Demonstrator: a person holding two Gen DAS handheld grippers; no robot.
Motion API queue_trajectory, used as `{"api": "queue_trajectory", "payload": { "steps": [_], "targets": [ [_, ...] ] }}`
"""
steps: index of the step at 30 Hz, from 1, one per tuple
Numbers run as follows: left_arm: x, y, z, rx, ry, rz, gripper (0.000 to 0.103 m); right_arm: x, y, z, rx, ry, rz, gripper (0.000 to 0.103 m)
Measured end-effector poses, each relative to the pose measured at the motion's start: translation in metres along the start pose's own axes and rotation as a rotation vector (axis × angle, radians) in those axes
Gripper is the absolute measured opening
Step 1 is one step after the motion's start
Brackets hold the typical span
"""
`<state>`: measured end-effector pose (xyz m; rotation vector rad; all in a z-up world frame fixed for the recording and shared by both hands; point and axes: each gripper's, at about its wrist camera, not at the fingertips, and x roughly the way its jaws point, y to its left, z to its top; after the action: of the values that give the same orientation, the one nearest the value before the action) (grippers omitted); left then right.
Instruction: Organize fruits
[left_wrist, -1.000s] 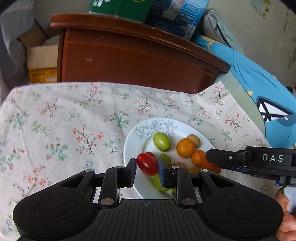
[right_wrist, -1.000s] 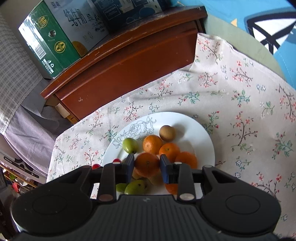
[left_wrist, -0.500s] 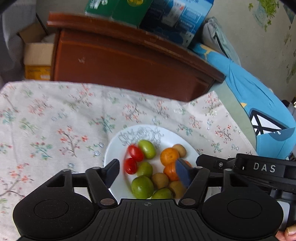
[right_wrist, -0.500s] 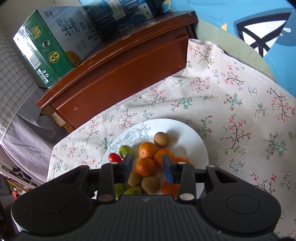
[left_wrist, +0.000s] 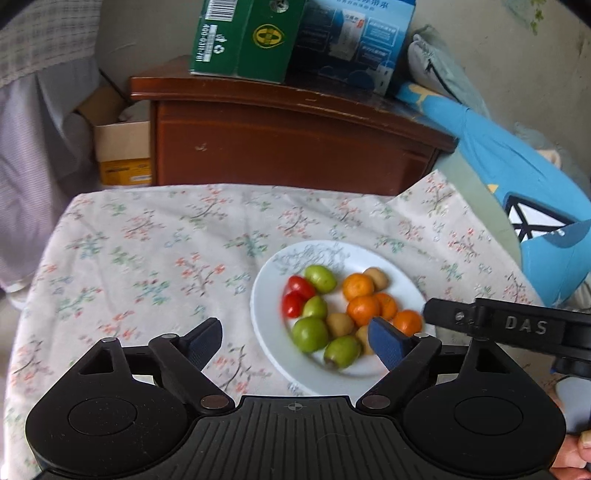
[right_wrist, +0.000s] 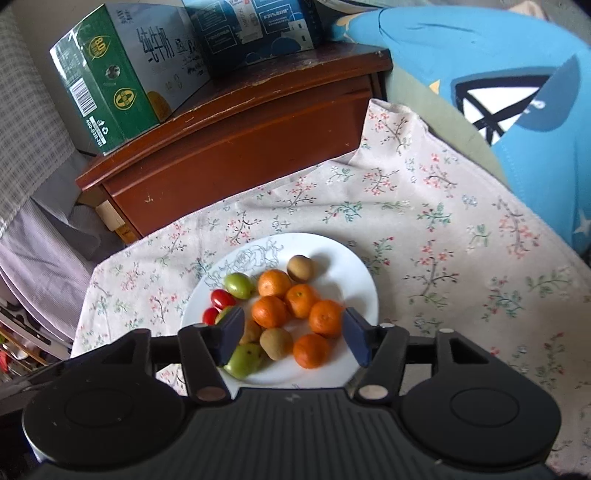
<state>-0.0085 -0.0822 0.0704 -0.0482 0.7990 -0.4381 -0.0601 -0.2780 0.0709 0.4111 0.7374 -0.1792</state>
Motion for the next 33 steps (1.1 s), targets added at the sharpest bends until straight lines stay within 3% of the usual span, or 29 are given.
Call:
{"api": "queue_trajectory", "payload": {
  "steps": [5, 20, 29, 33],
  "targets": [
    [-0.016, -0.003, -0.009, -0.01, 0.02, 0.053, 0.09, -0.015, 0.002, -0.007, -0.03, -0.008, -0.006, 0.071],
    [-0.054, -0.019, -0.023, 0.011, 0.063, 0.184, 0.096, -0.045, -0.001, -0.023, -0.04, -0.007, -0.044, 0.084],
    [-0.062, -0.024, -0.016, -0.034, 0.107, 0.228, 0.096, -0.054, -0.004, -0.022, -0.051, 0.011, -0.078, 0.09],
    [-0.062, -0.026, -0.017, -0.045, 0.125, 0.212, 0.098, -0.053, -0.007, -0.021, -0.047, 0.034, -0.094, 0.091]
  ]
}}
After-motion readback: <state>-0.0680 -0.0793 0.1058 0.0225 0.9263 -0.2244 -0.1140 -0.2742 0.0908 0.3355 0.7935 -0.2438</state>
